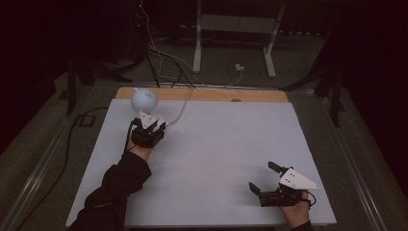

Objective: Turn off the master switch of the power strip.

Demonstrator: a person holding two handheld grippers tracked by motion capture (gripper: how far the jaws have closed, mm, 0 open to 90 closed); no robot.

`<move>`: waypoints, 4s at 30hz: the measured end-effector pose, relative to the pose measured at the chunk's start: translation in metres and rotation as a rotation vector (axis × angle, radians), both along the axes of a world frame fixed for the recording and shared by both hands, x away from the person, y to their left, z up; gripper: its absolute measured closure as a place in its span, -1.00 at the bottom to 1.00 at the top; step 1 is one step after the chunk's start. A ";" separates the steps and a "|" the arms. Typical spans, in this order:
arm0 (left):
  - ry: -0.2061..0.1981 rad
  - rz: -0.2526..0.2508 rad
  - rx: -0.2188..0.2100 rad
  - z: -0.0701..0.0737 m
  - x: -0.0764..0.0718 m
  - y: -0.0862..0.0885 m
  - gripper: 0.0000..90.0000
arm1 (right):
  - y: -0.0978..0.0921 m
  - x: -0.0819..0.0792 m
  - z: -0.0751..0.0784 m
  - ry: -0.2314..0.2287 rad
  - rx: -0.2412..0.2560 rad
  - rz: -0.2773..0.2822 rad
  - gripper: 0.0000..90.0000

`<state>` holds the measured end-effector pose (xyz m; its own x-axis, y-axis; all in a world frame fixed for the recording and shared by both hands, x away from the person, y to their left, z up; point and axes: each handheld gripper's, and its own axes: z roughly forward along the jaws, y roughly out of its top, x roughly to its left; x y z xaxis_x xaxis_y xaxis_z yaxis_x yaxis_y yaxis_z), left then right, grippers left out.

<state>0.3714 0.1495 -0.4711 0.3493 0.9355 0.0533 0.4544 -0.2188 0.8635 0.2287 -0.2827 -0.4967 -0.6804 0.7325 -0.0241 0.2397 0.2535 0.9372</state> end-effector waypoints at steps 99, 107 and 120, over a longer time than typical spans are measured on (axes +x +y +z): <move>0.027 0.012 0.279 -0.048 0.038 -0.003 1.00 | 0.000 -0.001 0.000 0.011 0.005 0.009 -1.00; 0.053 -0.003 0.329 -0.044 0.040 -0.007 1.00 | 0.001 -0.001 -0.001 0.015 0.001 0.004 -1.00; 0.088 -0.030 0.412 -0.040 0.044 -0.012 1.00 | 0.001 0.000 -0.002 0.023 0.001 0.001 -1.00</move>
